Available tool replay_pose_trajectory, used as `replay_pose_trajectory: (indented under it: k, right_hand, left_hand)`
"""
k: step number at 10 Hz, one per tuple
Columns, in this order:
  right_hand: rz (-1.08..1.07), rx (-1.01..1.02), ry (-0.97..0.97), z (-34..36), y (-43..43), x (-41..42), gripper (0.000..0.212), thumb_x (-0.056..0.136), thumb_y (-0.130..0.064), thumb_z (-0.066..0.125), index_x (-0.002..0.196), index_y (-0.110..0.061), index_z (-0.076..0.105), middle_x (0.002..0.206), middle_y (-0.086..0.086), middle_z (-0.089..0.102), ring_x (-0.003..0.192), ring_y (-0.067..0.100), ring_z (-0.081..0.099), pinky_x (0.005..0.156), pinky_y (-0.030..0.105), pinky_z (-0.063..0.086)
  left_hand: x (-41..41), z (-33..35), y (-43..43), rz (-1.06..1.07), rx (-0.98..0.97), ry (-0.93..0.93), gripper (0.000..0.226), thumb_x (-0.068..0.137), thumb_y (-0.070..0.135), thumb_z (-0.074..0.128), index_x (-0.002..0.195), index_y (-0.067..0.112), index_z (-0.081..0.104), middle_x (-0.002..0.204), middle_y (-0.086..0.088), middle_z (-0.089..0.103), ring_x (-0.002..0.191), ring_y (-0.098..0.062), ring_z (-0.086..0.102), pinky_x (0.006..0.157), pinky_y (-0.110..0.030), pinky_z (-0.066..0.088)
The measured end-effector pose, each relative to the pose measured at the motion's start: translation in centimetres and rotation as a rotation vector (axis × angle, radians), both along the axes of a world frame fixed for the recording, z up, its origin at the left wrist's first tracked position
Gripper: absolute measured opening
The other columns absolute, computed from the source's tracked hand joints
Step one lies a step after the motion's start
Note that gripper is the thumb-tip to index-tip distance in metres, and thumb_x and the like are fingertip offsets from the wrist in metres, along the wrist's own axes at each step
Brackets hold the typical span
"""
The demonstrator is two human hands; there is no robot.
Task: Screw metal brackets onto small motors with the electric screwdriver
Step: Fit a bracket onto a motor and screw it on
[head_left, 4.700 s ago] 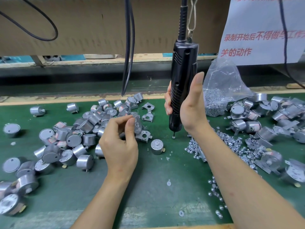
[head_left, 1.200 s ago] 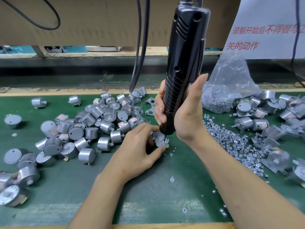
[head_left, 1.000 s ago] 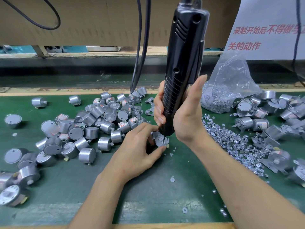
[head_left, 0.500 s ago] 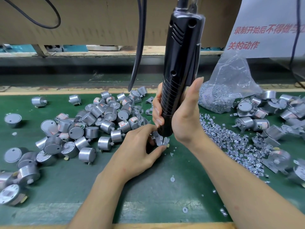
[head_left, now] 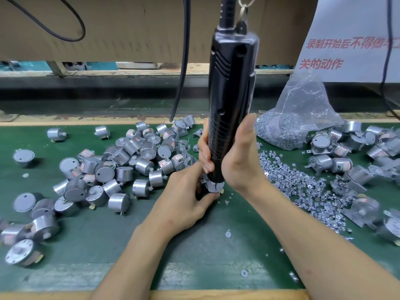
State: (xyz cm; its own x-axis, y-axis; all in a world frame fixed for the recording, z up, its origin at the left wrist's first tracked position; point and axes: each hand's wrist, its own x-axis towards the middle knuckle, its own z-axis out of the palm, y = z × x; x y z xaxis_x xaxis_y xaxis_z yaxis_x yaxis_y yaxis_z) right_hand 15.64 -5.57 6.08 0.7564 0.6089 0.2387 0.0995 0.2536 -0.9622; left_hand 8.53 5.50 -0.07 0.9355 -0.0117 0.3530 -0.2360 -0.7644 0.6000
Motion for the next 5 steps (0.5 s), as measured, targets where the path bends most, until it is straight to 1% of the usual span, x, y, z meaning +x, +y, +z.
replay_pose_trajectory:
  k: [1, 2, 3, 4, 5]
  right_hand:
    - [-0.11, 0.118, -0.119, 0.19, 0.23, -0.72, 0.085, 0.064, -0.102, 0.034, 0.072, -0.018, 0.051, 0.057, 0.003, 0.049, 0.043, 0.012, 0.047, 0.049, 0.03, 0.041]
    - [-0.073, 0.2, -0.136, 0.01, 0.33, -0.59, 0.078, 0.075, -0.092, 0.038, 0.071, -0.016, 0.054, 0.052, 0.002, 0.049, 0.038, 0.023, 0.041, 0.043, 0.032, 0.036]
    - [-0.106, 0.206, -0.135, 0.07, 0.34, -0.62, 0.074, 0.076, -0.091, 0.038, 0.071, -0.02, 0.055, 0.052, 0.003, 0.049, 0.038, 0.023, 0.041, 0.043, 0.032, 0.037]
    - [-0.098, 0.213, -0.11, 0.12, 0.3, -0.71, 0.068, 0.074, -0.092, 0.039, 0.07, -0.027, 0.058, 0.052, 0.002, 0.049, 0.038, 0.022, 0.04, 0.044, 0.031, 0.036]
    - [-0.099, 0.226, -0.085, 0.15, 0.32, -0.73, 0.068, 0.074, -0.092, 0.04, 0.069, -0.026, 0.058, 0.052, 0.002, 0.049, 0.037, 0.021, 0.04, 0.043, 0.03, 0.036]
  left_hand:
    - [0.05, 0.01, 0.04, 0.003, -0.021, 0.003, 0.026, 0.082, 0.028, 0.077, 0.094, 0.021, 0.055, 0.07, 0.013, 0.053, 0.063, -0.006, 0.047, 0.058, -0.023, 0.035]
    - [0.08, -0.11, 0.06, -0.005, -0.042, 0.001, 0.026, 0.081, 0.028, 0.077, 0.095, 0.02, 0.056, 0.076, 0.01, 0.06, 0.064, -0.008, 0.05, 0.06, -0.026, 0.041]
    - [0.03, -0.14, 0.03, 0.002, -0.044, -0.013, 0.027, 0.08, 0.027, 0.078, 0.094, 0.021, 0.055, 0.072, 0.012, 0.057, 0.062, -0.009, 0.049, 0.058, -0.021, 0.037]
    - [0.02, -0.13, 0.0, 0.015, -0.046, -0.026, 0.03, 0.079, 0.025, 0.079, 0.091, 0.026, 0.051, 0.067, 0.02, 0.051, 0.059, -0.006, 0.047, 0.056, -0.014, 0.031]
    - [0.02, -0.21, 0.01, 0.015, -0.05, -0.033, 0.031, 0.079, 0.025, 0.08, 0.089, 0.026, 0.05, 0.069, 0.022, 0.052, 0.058, -0.004, 0.046, 0.055, -0.012, 0.03]
